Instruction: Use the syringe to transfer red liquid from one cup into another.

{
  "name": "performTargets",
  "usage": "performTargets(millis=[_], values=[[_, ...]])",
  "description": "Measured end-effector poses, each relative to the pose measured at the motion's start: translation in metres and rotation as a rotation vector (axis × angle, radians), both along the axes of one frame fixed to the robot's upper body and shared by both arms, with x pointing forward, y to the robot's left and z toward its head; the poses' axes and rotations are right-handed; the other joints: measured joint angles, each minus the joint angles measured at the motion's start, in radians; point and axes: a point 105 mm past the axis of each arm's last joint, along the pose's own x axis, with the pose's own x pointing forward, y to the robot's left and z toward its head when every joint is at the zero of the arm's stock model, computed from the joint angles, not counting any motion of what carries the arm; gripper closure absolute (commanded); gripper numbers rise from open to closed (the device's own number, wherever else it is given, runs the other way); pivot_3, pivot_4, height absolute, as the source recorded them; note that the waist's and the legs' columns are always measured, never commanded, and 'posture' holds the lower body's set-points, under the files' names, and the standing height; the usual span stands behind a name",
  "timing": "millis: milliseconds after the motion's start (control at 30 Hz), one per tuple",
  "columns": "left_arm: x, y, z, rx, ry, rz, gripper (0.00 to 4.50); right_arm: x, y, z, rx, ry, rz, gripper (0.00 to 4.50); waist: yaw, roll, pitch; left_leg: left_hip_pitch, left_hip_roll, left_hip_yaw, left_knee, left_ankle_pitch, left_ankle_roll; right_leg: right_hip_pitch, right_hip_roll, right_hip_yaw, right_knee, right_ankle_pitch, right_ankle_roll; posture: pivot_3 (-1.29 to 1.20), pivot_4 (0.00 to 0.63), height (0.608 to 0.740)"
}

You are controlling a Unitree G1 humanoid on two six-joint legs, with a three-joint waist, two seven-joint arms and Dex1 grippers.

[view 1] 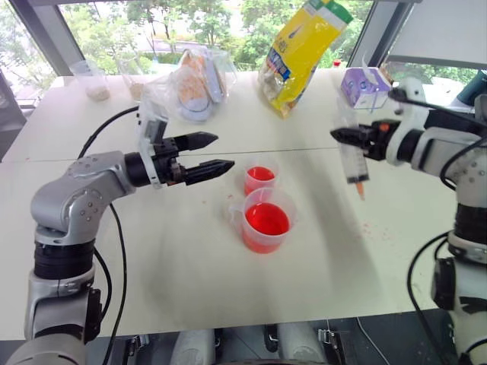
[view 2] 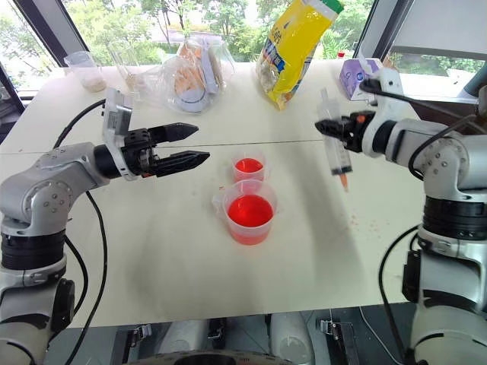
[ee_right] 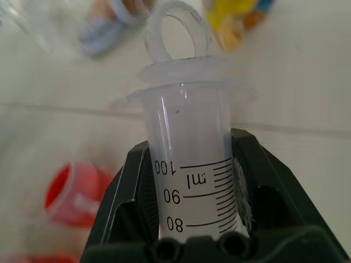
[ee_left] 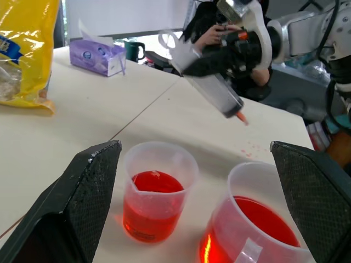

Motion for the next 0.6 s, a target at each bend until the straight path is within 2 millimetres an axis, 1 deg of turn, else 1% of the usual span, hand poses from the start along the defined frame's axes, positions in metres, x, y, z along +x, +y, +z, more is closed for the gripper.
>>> performTargets(millis=[33,100,167,233,267,333,367,433,467,500,600], values=[[0.0,0.0,-0.001,0.001,0.003,0.003,0.02,-0.002,-0.003,-0.007,-0.016,0.033,-0.009,3.11,0.001,0.0,0.0,0.0,0.0,0.0,0.0,0.0,0.0,0.0,0.0,0.0,0.0,0.0,0.0,0.0,0.15,0.74],[-0.001,0.0,-0.006,0.01,0.016,0.007,0.02,-0.009,-0.012,-0.032,-0.065,0.145,-0.048,3.11,0.002,0.0,0.0,0.0,0.0,0.0,0.001,0.0,0.0,0.0,0.0,0.0,0.0,0.0,0.0,0.0,0.15,0.74],[-0.003,0.0,-0.009,0.015,0.023,0.004,0.02,-0.013,-0.019,-0.052,-0.082,0.222,-0.086,3.11,0.003,0.0,0.0,0.0,0.0,0.0,0.001,0.0,0.0,0.0,0.0,0.0,0.0,0.0,0.0,0.0,0.15,0.74],[-0.004,-0.001,-0.01,0.031,0.028,0.001,0.02,-0.016,-0.024,-0.072,-0.1,0.285,-0.113,3.11,0.003,0.0,0.0,0.0,-0.001,0.001,0.001,0.0,0.0,0.0,0.0,0.0,0.0,0.0,0.0,0.0,0.15,0.74],[-0.004,-0.001,-0.01,0.035,0.027,-0.002,0.02,-0.017,-0.027,-0.079,-0.107,0.305,-0.122,3.11,0.003,0.0,0.0,0.0,-0.001,0.001,0.001,0.0,0.0,0.0,0.0,0.0,0.0,0.0,0.0,0.0,0.15,0.74],[-0.006,-0.004,-0.012,0.046,0.029,-0.013,0.0,-0.018,-0.031,-0.09,-0.131,0.326,-0.137,2.09,0.003,0.0,0.0,0.0,-0.001,0.001,0.001,0.0,0.0,0.0,0.0,0.0,-0.001,0.0,0.0,0.0,0.15,0.74],[-0.007,-0.004,-0.012,0.048,0.03,-0.016,0.0,-0.018,-0.031,-0.091,-0.133,0.325,-0.141,1.75,0.003,0.0,0.0,0.0,-0.001,0.001,0.001,0.0,0.0,0.0,0.0,0.0,0.0,0.0,0.0,0.0,0.15,0.74],[-0.008,-0.005,-0.012,0.049,0.03,-0.02,0.0,-0.016,-0.032,-0.091,-0.135,0.315,-0.142,0.59,0.001,0.0,0.0,0.0,-0.001,0.001,0.001,0.0,0.0,0.0,0.0,0.0,0.0,0.0,0.0,0.0,0.15,0.74],[-0.008,-0.005,-0.012,0.051,0.028,-0.022,0.0,-0.016,-0.032,-0.091,-0.137,0.31,-0.142,0.21,0.001,0.0,0.0,0.0,-0.001,0.0,0.001,0.0,0.0,0.0,0.001,0.0,0.0,0.0,0.0,0.0,0.15,0.74],[-0.009,-0.005,-0.011,0.054,0.025,-0.024,0.0,-0.016,-0.032,-0.09,-0.137,0.307,-0.14,0.04,0.002,0.0,0.0,0.0,-0.001,0.0,0.001,0.0,0.0,0.0,0.001,0.0,0.0,0.0,0.0,0.0,0.15,0.74],[-0.01,-0.004,-0.01,0.063,0.021,-0.022,0.0,-0.015,-0.03,-0.088,-0.13,0.296,-0.121,0.04,0.002,0.0,0.0,0.0,-0.001,0.0,0.001,0.0,0.0,0.0,0.001,0.0,0.0,0.0,0.0,0.0,0.15,0.74]])
